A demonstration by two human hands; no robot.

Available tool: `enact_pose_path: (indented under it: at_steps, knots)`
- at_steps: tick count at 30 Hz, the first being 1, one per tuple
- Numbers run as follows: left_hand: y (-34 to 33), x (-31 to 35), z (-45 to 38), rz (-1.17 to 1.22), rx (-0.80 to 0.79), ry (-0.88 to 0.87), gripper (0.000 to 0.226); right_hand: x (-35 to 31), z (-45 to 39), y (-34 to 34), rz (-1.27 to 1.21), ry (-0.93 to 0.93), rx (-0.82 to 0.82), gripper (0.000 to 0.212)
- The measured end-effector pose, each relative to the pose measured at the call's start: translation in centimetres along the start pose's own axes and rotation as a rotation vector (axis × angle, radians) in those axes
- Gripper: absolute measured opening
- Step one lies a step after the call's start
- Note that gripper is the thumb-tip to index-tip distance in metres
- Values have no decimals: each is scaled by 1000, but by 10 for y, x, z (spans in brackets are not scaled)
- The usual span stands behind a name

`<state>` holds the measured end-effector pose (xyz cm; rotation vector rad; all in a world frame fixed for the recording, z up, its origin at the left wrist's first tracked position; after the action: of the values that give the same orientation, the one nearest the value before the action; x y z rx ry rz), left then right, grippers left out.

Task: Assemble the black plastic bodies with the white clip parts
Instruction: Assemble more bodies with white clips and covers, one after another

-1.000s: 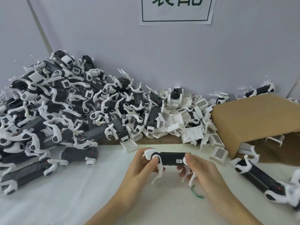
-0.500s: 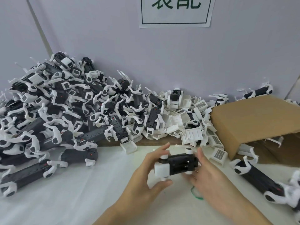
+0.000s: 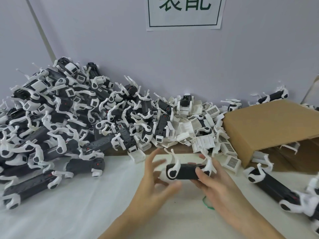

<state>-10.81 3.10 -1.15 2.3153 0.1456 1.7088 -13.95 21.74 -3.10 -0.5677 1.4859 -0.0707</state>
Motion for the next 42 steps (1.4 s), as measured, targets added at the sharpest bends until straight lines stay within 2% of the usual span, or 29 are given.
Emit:
enact_pose_path:
  at_steps: [2,6,11,14,16,18,21,22,24,26,30,32,35,38,40,42]
  knots:
    - [5,-5,-2,132,43,99,68,0,2,-8,93,1,-43,74]
    - [12,-9,0,170,107,92,43,-5,5,-15,240,15,-54,68]
    - [9,-6,-2,185,30,58,49,-18,8,-14,345,83,-66,61]
    - [9,-9,-2,299,34,55,55,-22,6,-14,481,103,-45,69]
    - [9,-12,-2,286,2,51,55,-17,6,-8,514,55,-52,74]
    - [5,-19,-3,292,-87,61,63,-10,5,-4,444,0,-113,73]
    - [3,-15,-5,583,-146,32,78,-10,4,-5,168,-45,-201,78]
    - [4,-13,-7,708,-134,33,82,-11,3,-5,97,-40,-207,80]
    - [7,-16,-10,845,-52,109,80,-12,3,-9,-8,-21,-207,66]
    - [7,-25,-10,730,3,171,64,-11,4,-11,-48,-13,-184,52]
    - [5,-25,-4,353,7,158,42,-6,4,-10,-1,19,-155,36]
    - [6,-25,-2,361,7,163,48,-3,2,-12,-2,10,-185,33]
    - [2,-22,0,361,-28,157,51,-2,0,-7,93,57,-140,51]
    - [1,-16,0,275,-33,141,43,-10,2,-8,315,163,-89,52]
    - [2,-14,-1,316,-17,144,37,-7,4,-11,368,137,-84,62]
    - [6,-13,0,385,14,140,46,-6,5,-13,390,106,-53,53]
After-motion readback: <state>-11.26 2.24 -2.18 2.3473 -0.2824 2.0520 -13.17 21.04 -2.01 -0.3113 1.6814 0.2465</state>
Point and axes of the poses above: each hand's wrist, its own z-axis away from the middle knuckle, its own y-axis out of the back of the hand, x = y × z, the point moved 8 cm from there along -z, towards the middle knuckle, and after that the axes turned 3 degrees about -x, right-handed, at the moved point
